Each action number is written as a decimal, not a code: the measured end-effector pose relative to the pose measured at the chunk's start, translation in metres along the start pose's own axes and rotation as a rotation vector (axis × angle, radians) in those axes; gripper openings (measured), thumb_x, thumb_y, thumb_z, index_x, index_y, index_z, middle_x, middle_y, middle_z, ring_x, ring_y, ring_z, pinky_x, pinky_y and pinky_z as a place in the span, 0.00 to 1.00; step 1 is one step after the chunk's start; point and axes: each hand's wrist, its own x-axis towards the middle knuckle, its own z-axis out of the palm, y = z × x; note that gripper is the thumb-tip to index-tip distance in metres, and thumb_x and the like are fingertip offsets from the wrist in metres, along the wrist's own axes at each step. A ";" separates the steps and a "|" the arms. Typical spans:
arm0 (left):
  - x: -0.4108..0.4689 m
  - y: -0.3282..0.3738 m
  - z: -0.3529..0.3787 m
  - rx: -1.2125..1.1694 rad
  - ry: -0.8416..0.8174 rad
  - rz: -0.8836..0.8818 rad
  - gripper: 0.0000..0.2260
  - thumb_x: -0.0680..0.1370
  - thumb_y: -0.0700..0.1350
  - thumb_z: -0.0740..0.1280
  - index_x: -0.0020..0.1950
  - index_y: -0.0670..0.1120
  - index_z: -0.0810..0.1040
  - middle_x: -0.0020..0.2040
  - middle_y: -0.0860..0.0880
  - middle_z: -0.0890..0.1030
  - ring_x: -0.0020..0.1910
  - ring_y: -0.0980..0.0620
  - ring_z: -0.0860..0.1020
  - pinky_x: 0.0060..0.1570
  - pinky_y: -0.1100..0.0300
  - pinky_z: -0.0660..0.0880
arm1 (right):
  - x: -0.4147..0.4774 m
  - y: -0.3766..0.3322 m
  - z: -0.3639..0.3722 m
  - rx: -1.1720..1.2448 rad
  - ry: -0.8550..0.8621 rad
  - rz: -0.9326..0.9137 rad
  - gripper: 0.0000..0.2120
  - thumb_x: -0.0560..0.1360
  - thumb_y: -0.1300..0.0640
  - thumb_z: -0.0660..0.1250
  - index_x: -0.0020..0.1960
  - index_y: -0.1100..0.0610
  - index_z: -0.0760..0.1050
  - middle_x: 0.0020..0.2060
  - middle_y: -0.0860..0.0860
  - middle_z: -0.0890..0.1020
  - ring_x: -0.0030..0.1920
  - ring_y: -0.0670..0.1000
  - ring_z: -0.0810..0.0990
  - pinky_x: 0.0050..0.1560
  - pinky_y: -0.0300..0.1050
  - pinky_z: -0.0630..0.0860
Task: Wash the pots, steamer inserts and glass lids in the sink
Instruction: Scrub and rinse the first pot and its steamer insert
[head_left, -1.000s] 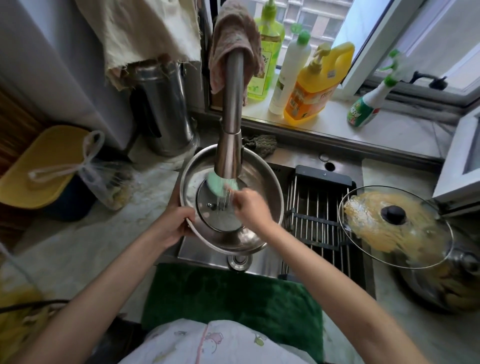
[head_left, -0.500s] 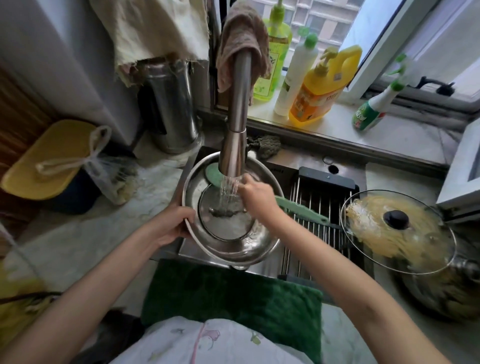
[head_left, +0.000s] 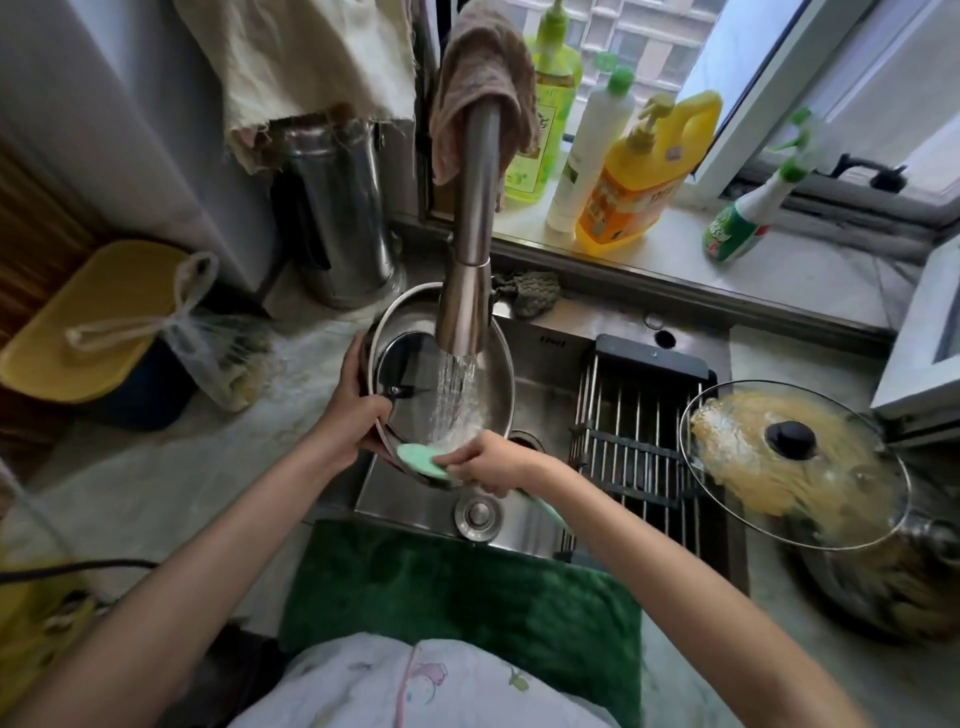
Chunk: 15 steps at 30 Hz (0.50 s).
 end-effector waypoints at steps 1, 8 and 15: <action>0.001 -0.001 0.001 -0.007 0.006 -0.005 0.44 0.69 0.25 0.56 0.72 0.66 0.55 0.65 0.47 0.72 0.46 0.38 0.78 0.33 0.42 0.78 | 0.000 -0.003 0.002 0.123 -0.049 -0.031 0.16 0.80 0.60 0.60 0.66 0.54 0.74 0.19 0.38 0.70 0.20 0.41 0.63 0.21 0.34 0.62; -0.003 0.000 0.000 -0.010 -0.023 -0.002 0.42 0.70 0.26 0.57 0.72 0.65 0.55 0.62 0.47 0.73 0.43 0.40 0.79 0.27 0.46 0.78 | 0.003 0.008 -0.015 -0.092 -0.038 -0.026 0.15 0.78 0.58 0.63 0.63 0.49 0.77 0.30 0.47 0.73 0.27 0.45 0.68 0.27 0.39 0.67; -0.013 -0.003 -0.010 0.055 -0.099 -0.010 0.41 0.74 0.29 0.62 0.72 0.69 0.53 0.63 0.49 0.72 0.45 0.38 0.81 0.29 0.41 0.79 | 0.008 0.049 -0.045 -0.725 0.755 -0.039 0.22 0.79 0.55 0.60 0.72 0.45 0.65 0.48 0.54 0.79 0.44 0.58 0.82 0.43 0.50 0.77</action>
